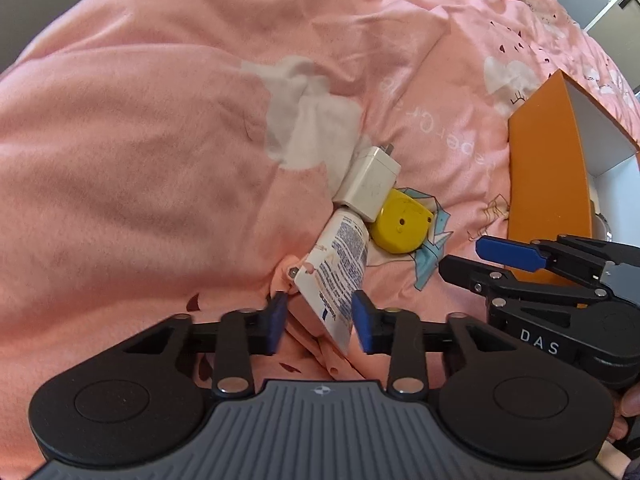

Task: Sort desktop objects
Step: 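Move the left gripper to the small white card by the yellow tape measure and grasp it, then grasp the pink selfie stick with the right gripper while the left gripper holds the white card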

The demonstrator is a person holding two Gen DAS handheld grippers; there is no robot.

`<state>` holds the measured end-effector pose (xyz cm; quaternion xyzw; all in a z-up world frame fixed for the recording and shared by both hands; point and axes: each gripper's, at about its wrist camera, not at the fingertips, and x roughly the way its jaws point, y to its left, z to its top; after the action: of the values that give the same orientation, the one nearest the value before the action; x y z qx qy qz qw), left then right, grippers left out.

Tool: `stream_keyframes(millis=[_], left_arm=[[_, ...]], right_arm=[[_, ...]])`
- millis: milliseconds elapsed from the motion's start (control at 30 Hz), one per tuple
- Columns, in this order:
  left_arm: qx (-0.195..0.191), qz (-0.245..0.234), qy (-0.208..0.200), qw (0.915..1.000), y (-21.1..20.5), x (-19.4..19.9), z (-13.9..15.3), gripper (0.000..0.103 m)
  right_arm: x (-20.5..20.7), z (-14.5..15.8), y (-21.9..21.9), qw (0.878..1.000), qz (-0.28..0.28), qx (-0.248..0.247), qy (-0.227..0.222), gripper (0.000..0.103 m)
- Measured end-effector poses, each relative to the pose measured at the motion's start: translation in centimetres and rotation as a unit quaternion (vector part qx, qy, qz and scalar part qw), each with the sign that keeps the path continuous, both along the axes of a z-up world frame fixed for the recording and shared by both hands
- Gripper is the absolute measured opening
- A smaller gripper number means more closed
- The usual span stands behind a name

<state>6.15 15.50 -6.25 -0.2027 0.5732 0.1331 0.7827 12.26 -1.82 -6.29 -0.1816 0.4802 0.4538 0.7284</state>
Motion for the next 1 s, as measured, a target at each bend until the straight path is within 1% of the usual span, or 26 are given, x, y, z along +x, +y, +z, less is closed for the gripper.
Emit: stream_keyframes(millis=[33,100,200,300,433,533,633,733,867,933,1000], left_arm=[[0.004,-0.003,-0.006,1.0,-0.1,0.0,0.2,0.034],[0.009,-0.016,-0.019,0.9997,-0.5,0.3,0.7,0.023],[0.024,-0.03,-0.046,0.9982,-1.2,1.0,1.4,0.016],[0.022,-0.034,-0.061,0.9974,-1.6,1.6,1.5,0.016],[0.024,-0.037,-0.068,0.9967,-2.3,2.1,1.1,0.016],[0.028,-0.03,-0.066,0.997,-2.4,2.3,0.7,0.017],[0.04,-0.034,-0.051,0.9973,-2.7,2.3,0.0,0.017],[0.047,-0.032,-0.061,0.9965,-2.9,2.0,0.0,0.018],[0.067,-0.034,-0.078,0.9941,-3.0,1.5,1.0,0.009],[0.066,-0.038,-0.095,0.9925,-2.9,0.9,2.2,0.008],[0.074,-0.043,-0.103,0.991,-2.8,0.5,3.3,0.008]], right_arm=[[0.0,0.0,0.0,1.0,0.002,0.0,-0.002,0.042],[0.1,0.0,0.1,1.0,0.008,0.0,-0.004,0.042],[0.0,-0.1,0.4,1.0,0.014,-0.004,-0.008,0.042],[-0.1,-0.2,0.5,1.0,0.014,-0.007,-0.007,0.042],[-0.2,-0.3,0.6,1.0,0.008,-0.013,-0.011,0.042],[-0.4,-0.4,0.5,1.0,0.013,-0.008,-0.006,0.043],[-0.7,-0.4,0.5,1.0,0.014,-0.01,-0.014,0.044],[-0.8,-0.3,0.3,1.0,0.016,-0.008,-0.02,0.046],[-1.1,-0.2,-0.1,1.0,0.021,0.008,-0.014,0.046],[-1.2,-0.2,-0.3,1.0,0.026,0.017,-0.001,0.046],[-1.5,-0.4,-0.3,0.999,0.037,0.022,0.016,0.044]])
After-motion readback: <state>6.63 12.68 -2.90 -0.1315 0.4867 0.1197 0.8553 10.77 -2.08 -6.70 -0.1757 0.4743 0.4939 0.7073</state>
